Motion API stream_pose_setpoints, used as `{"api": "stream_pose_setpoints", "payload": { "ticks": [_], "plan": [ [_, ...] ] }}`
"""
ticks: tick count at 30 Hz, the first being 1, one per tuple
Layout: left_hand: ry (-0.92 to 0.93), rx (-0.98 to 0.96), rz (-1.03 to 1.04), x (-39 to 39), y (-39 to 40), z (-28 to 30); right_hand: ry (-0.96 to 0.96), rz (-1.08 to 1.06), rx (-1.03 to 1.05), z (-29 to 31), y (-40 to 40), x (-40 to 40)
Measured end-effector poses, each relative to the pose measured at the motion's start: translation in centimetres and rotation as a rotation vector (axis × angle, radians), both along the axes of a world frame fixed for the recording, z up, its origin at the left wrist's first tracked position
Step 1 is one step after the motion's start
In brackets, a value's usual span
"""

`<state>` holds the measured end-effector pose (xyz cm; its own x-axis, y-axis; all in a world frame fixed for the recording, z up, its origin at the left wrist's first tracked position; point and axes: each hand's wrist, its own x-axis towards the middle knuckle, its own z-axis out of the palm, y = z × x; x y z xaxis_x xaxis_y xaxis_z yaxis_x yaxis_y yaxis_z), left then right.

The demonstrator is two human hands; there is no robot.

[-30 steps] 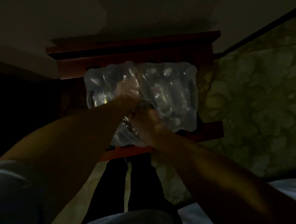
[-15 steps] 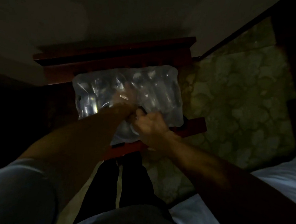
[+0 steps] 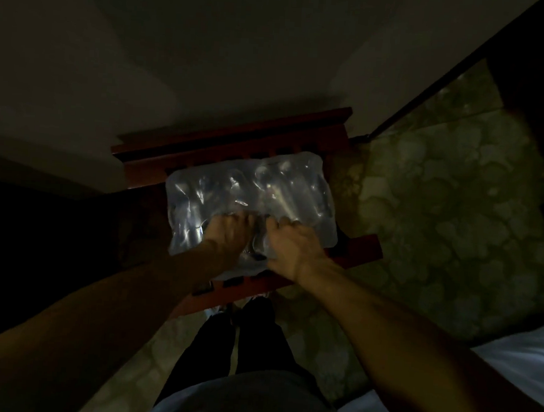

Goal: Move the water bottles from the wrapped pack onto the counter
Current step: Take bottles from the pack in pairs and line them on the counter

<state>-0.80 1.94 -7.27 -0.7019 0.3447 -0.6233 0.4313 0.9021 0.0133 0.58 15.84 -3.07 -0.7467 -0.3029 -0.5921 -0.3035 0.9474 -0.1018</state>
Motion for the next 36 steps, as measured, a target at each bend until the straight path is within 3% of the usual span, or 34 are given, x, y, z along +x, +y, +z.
{"api": "stream_pose_setpoints", "payload": {
  "ticks": [3, 10, 17, 20, 24, 27, 29, 32, 36],
  "plan": [
    [0.122, -0.133, -0.027, 0.5, -1.3, 1.8, -0.031, -0.135, -0.018, 0.5, -0.2, 0.1],
    [0.149, 0.045, 0.116, 1.9, -1.5, 5.9, -0.015, -0.298, -0.019, 2.8, -2.1, -0.2],
    [0.116, 0.013, 0.25, 0.1, -1.5, 9.5, -0.125, -0.535, -0.042, 6.4, -2.3, -1.9],
    [0.138, 0.019, 0.234, -0.5, -1.8, 10.6, -0.166, -0.534, -0.021, 8.2, -2.6, -2.9],
    [-0.089, 0.061, 0.335, -2.1, -2.2, 12.4, -0.185, -0.5, 0.018, 10.0, -3.4, -4.2],
    [-0.2, 0.062, 0.489, -2.9, -2.7, 14.8, -0.092, -0.403, 0.087, 12.2, -3.6, -5.2],
    [-0.229, 0.116, 0.56, -3.3, -3.4, 16.7, -0.036, -0.332, 0.136, 13.9, -3.8, -5.9],
    [-0.21, 0.267, 0.69, -4.4, -4.8, 18.9, 0.02, -0.391, 0.083, 16.3, -4.1, -7.5],
    [-0.159, 0.529, 0.858, -5.7, -6.5, 21.0, 0.072, -0.703, -0.247, 19.3, -4.1, -9.4]
  ]
}}
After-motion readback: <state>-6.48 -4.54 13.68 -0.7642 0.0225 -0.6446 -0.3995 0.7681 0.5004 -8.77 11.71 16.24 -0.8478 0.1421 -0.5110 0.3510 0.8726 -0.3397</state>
